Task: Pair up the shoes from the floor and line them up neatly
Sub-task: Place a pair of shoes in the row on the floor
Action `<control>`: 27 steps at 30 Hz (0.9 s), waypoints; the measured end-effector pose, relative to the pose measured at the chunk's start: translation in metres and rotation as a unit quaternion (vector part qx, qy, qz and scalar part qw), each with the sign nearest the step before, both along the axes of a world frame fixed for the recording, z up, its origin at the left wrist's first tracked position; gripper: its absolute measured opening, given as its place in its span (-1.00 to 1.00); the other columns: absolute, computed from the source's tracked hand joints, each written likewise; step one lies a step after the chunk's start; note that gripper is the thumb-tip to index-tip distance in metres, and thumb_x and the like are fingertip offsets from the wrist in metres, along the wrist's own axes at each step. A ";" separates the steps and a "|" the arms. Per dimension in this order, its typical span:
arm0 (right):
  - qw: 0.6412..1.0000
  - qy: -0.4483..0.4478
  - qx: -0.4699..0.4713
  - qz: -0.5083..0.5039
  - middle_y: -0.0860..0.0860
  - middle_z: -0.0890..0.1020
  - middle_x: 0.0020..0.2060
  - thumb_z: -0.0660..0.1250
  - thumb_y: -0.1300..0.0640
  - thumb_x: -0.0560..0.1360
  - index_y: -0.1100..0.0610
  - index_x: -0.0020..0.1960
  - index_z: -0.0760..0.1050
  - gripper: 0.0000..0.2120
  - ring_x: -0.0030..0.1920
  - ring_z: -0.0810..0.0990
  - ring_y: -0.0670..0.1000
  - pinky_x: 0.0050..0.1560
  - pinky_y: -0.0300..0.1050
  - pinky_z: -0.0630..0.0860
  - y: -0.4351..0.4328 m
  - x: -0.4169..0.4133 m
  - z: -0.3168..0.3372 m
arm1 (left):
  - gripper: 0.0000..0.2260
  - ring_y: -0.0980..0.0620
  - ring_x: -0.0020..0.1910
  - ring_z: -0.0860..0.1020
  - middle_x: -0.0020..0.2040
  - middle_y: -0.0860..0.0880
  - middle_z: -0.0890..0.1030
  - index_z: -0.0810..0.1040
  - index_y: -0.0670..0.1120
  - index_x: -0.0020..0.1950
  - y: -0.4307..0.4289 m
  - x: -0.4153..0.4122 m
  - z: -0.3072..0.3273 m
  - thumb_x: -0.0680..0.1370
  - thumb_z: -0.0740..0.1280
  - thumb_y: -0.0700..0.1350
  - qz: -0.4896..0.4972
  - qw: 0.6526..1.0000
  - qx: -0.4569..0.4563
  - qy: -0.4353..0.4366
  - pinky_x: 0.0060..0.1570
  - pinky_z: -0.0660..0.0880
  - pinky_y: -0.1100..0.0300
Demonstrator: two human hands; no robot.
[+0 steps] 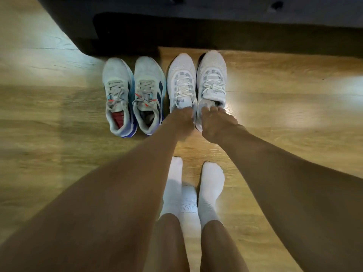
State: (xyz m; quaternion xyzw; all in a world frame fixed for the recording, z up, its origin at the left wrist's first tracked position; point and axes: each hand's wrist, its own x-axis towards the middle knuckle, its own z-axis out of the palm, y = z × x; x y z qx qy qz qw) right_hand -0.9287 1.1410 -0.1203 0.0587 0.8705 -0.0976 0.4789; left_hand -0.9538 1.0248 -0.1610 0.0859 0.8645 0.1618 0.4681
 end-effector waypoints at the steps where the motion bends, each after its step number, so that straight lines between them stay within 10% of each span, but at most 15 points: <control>1: 1.000 0.025 -0.007 0.005 0.19 0.28 0.40 0.16 0.17 0.55 0.16 0.46 0.12 -0.49 0.41 0.23 0.20 0.27 0.13 0.33 0.001 -0.003 0.018 | -0.92 -0.10 -0.08 0.55 -0.10 -0.12 0.55 0.47 -0.11 0.00 0.002 -0.001 0.012 0.56 0.23 -0.14 0.028 0.999 0.008 0.026 -0.22 0.40 0.12; 6: 0.993 0.111 -0.033 0.024 0.21 0.31 0.39 0.16 0.01 0.56 0.13 0.43 0.17 -0.51 0.41 0.25 0.22 0.28 0.13 0.32 -0.002 -0.019 0.138 | -0.61 -0.16 0.34 0.33 0.35 -0.16 0.38 0.42 -0.12 0.34 0.002 -0.016 0.130 0.54 0.28 -0.04 0.060 0.989 0.017 0.134 0.30 0.33 -0.05; 19: 0.895 0.386 -0.105 0.196 0.13 0.20 0.49 0.17 -0.19 0.54 0.09 0.48 0.15 -0.38 0.50 0.13 0.15 0.46 0.13 0.15 -0.046 -0.017 0.553 | -0.55 -0.12 0.38 0.29 0.40 -0.09 0.33 0.46 -0.01 0.31 -0.105 0.012 0.585 0.50 0.30 0.17 0.106 0.914 0.007 0.393 0.30 0.23 0.02; 27: 0.787 0.483 -0.181 0.339 0.12 0.29 0.45 0.17 -0.17 0.54 0.10 0.46 0.23 -0.42 0.50 0.17 0.16 0.43 0.20 0.19 -0.178 0.041 0.702 | -0.49 -0.16 0.43 0.26 0.48 -0.11 0.29 0.44 0.03 0.36 -0.223 0.125 0.738 0.47 0.25 0.23 0.244 0.836 -0.044 0.489 0.39 0.20 -0.05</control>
